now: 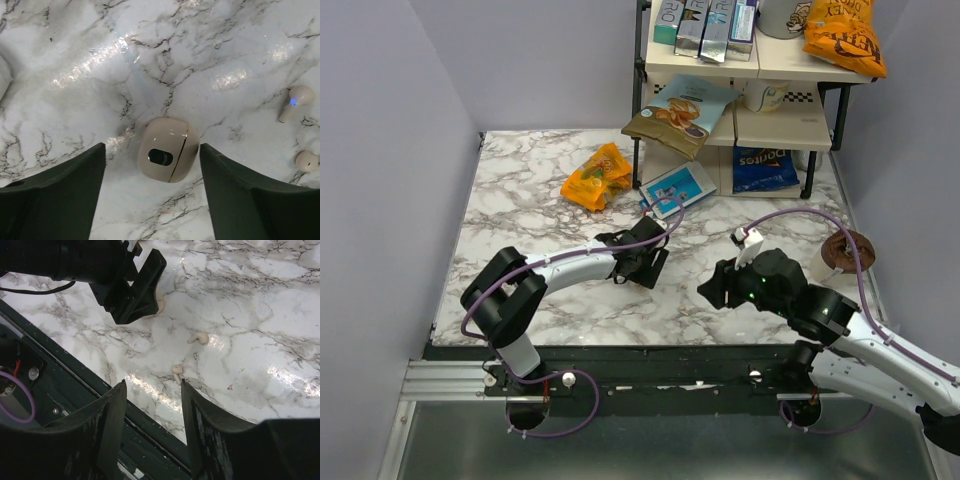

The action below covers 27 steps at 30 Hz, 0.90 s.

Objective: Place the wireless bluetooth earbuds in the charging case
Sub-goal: Adjust the charging case at the center of the board.

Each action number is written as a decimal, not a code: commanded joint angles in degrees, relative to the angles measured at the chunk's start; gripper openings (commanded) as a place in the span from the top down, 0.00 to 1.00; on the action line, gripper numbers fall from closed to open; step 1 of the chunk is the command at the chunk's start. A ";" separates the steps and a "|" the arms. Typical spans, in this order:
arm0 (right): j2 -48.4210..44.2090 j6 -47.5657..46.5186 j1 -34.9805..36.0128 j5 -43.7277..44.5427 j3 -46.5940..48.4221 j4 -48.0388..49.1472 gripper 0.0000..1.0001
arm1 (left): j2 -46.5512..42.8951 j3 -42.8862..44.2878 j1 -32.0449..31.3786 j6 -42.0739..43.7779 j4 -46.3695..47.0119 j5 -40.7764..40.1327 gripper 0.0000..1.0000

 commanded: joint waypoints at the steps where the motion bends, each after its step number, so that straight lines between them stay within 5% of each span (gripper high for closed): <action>1: -0.81 -0.82 -0.16 1.57 -0.05 -1.73 0.44 | 0.65 0.17 -0.40 1.86 -0.73 4.18 0.23; 6: -0.28 -1.00 -0.25 1.84 -0.05 -1.65 0.44 | 0.82 -1.59 -0.83 0.98 -0.20 5.06 0.24; 9: 0.25 -0.82 -0.25 1.23 -0.05 -1.38 0.44 | 1.26 -1.51 -1.10 0.71 -0.20 4.62 0.13; 13: -0.10 -0.82 -0.16 1.22 -0.23 -1.29 0.44 | 2.05 -0.89 -1.19 1.59 -0.99 5.06 0.14; 16: -0.81 -1.00 -0.25 1.66 -0.14 -1.38 0.44 | 2.93 -0.63 -1.19 1.77 -1.26 5.15 0.24; 24: -2.48 -0.56 -0.16 1.75 0.91 -2.00 0.44 | 3.11 -1.95 -1.27 -4.20 0.85 3.22 0.94; 27: -3.09 0.14 -0.16 2.10 1.26 -1.91 0.44 | 2.93 -1.60 -1.27 -12.69 1.11 1.02 1.00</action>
